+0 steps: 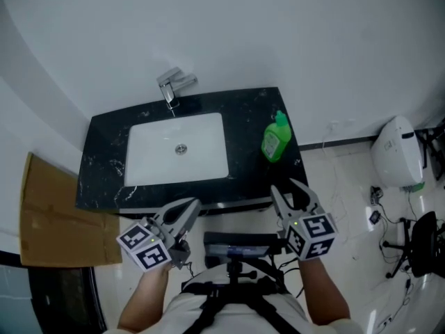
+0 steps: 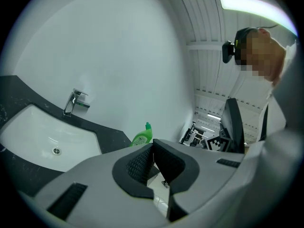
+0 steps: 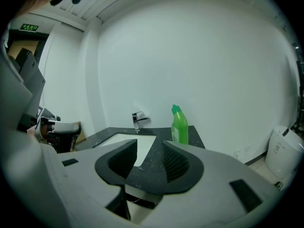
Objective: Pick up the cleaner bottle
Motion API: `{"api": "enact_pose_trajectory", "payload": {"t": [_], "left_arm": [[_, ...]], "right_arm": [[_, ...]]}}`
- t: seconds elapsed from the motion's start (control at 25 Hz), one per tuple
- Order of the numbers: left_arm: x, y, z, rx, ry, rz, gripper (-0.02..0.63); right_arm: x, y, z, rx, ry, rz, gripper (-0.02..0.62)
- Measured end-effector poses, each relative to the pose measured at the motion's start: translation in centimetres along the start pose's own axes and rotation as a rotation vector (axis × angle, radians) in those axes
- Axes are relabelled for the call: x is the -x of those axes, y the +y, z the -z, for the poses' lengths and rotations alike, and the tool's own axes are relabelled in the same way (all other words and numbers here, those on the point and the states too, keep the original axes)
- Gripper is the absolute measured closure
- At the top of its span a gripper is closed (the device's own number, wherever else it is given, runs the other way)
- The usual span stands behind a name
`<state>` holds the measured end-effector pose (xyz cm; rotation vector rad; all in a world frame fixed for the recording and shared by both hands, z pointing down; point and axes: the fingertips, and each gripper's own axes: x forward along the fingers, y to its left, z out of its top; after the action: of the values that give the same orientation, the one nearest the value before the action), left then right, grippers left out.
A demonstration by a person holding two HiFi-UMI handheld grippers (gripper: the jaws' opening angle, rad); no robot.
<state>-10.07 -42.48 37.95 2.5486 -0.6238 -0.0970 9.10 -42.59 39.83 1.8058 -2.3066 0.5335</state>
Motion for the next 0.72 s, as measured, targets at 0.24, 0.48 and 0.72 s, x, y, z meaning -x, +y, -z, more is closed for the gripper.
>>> {"api": "enact_pose_trajectory", "payload": {"t": [0.24, 0.48, 0.72], "left_arm": [[-2.1, -0.4, 0.6, 0.006, -0.007, -0.036, 0.609], [-2.1, 0.2, 0.5, 0.014, -0.002, -0.045, 0.611], [-1.6, 1.1, -0.5, -0.002, 0.019, -0.006, 0.61]], "right_arm": [[-0.6, -2.8, 0.3, 0.008, 0.003, -0.016, 0.428], [-0.9, -2.7, 0.0, 0.011, -0.004, -0.013, 0.428], [-0.6, -2.0, -1.1, 0.038, -0.029, 0.036, 0.428]]}}
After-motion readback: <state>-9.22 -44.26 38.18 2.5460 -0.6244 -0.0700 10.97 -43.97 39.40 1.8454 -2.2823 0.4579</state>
